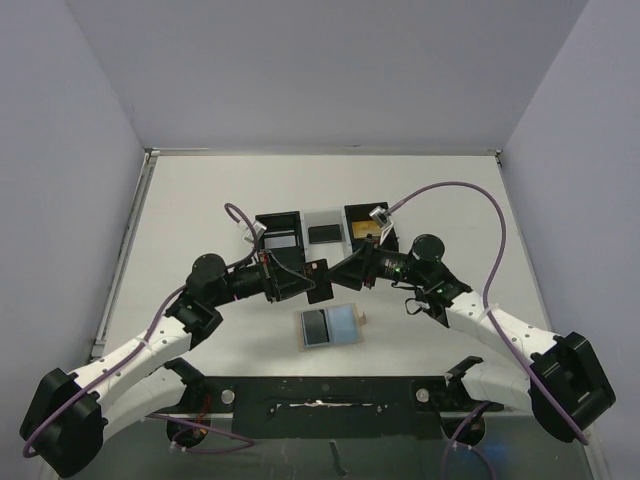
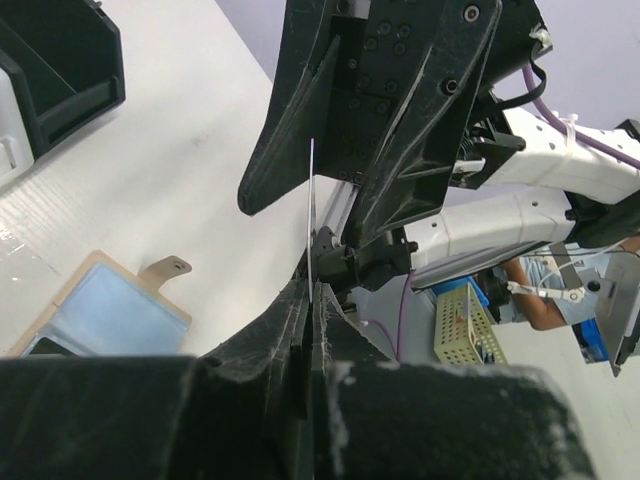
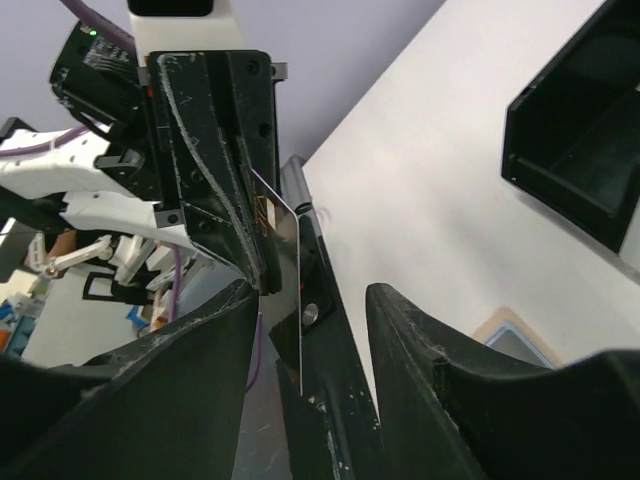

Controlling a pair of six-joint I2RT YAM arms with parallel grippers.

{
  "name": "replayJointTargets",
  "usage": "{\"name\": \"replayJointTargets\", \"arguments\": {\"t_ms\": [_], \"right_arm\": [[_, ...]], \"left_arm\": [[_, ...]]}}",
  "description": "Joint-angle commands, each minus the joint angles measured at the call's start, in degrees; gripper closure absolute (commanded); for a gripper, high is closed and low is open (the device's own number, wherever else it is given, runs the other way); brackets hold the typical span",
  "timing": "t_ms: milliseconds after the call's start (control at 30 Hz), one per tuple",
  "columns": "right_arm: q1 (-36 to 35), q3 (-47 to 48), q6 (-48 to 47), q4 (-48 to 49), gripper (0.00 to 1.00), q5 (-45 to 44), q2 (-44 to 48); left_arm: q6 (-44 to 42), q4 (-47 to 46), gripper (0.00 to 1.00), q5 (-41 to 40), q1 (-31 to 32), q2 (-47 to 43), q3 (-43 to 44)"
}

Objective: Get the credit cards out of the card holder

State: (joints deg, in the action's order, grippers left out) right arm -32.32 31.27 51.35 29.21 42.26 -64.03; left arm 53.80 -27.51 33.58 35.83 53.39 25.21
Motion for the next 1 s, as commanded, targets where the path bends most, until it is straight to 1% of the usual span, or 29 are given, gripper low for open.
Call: {"name": "replayJointTargets", "arguments": {"t_ms": [0, 67, 133, 233, 300, 400, 467, 733, 867, 933, 967], "right_arm": [[0.0, 0.9, 4.0, 10.5, 0.56, 6.4, -1.5], [-0.1, 1.7, 4.4, 10.9, 0.6, 7.7, -2.3], [-0.1, 1.6, 5.8, 13.4, 0.65, 9.2, -2.7], [0.0, 1.0, 7.6, 16.0, 0.68, 11.3, -3.1], [0.0, 0.5, 8.7, 17.7, 0.72, 12.4, -3.1], [0.0, -0.1, 10.9, 21.7, 0.81, 13.9, -3.6], [0.0, -0.2, 11.7, 22.7, 0.83, 15.3, -4.2], [0.0, 1.2, 8.2, 15.8, 0.83, 13.8, -3.5], [-0.1, 1.0, 9.7, 17.7, 0.83, 15.0, -4.6], [-0.1, 0.9, 9.8, 18.2, 0.84, 15.3, -4.8], [-0.1, 1.1, 9.7, 18.0, 0.86, 15.3, -4.9]], "left_arm": [[0.1, -6.0, 1.0, 3.5, -0.3, -0.6, 0.7], [0.2, -6.7, 1.0, 4.1, -0.3, -0.7, 0.7], [0.0, -6.7, 1.0, 4.3, -0.3, -0.8, 1.0], [0.0, -6.8, 1.0, 4.2, -0.3, -0.7, 1.1], [0.1, -6.9, 1.0, 4.2, -0.3, -0.8, 1.1], [0.1, -6.7, 1.0, 4.7, -0.3, -0.9, 1.4], [0.1, -6.6, 1.0, 4.9, -0.3, -1.0, 1.3], [0.6, -8.3, 1.0, 6.6, -0.3, 0.0, 1.8], [2.7, -12.7, 1.0, 7.9, -0.3, 1.2, 1.6], [2.8, -13.3, 1.0, 8.6, -0.2, 1.5, 2.1], [2.8, -13.4, 1.0, 9.3, -0.3, 1.8, 2.5]]}}
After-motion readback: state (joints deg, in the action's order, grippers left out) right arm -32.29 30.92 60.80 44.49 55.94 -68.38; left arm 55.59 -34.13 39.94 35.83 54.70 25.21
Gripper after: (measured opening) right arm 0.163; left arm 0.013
